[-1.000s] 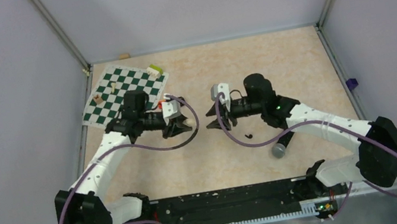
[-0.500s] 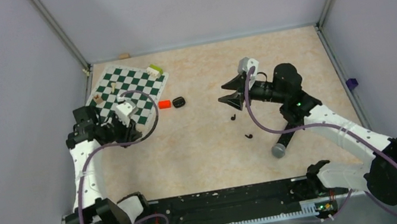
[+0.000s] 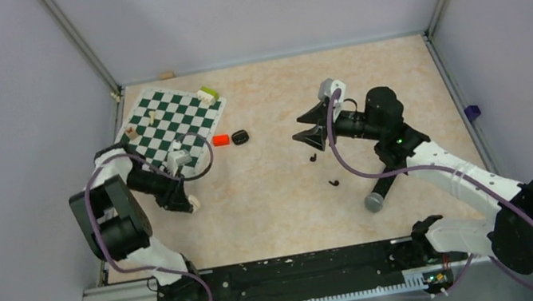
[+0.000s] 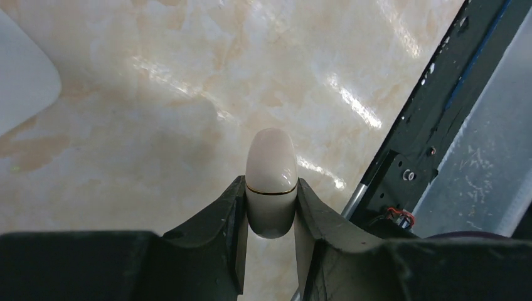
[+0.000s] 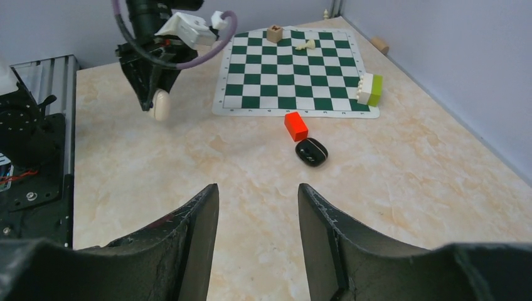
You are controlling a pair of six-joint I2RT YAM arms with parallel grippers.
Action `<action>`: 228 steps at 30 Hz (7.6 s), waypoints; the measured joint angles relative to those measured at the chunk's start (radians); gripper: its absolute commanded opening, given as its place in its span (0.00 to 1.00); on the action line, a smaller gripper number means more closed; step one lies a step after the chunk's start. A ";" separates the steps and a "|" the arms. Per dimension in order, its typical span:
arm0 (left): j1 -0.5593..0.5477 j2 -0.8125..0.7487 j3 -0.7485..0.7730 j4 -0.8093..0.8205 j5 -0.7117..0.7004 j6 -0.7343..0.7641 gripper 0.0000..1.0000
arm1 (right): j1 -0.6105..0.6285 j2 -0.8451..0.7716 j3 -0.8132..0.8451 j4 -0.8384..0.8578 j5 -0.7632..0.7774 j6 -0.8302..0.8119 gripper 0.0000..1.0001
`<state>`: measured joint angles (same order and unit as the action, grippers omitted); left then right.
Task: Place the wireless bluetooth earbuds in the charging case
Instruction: Place the charging case at the center of the board, then pick up the charging case at the center of the board.
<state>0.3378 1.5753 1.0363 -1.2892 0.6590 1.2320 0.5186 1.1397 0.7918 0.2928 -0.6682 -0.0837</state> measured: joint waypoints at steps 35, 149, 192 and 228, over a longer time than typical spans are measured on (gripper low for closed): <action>-0.313 0.128 0.156 0.512 -0.018 -0.668 0.99 | 0.000 0.023 -0.015 0.006 -0.013 -0.047 0.55; -0.710 -0.108 0.029 0.918 -0.132 -0.602 0.99 | -0.196 -0.101 -0.093 0.044 0.121 0.208 0.96; -0.654 0.526 0.552 0.642 -0.414 -0.393 0.85 | -0.221 -0.088 -0.112 0.117 -0.016 0.190 0.93; -1.019 -0.080 0.140 0.702 -0.165 -0.344 0.18 | -0.097 0.380 -0.070 0.214 -0.330 0.524 0.80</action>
<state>-0.6815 1.4956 1.1759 -0.5869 0.4942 0.8875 0.4221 1.5196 0.7216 0.5064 -0.9981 0.4404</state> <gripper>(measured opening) 0.506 0.825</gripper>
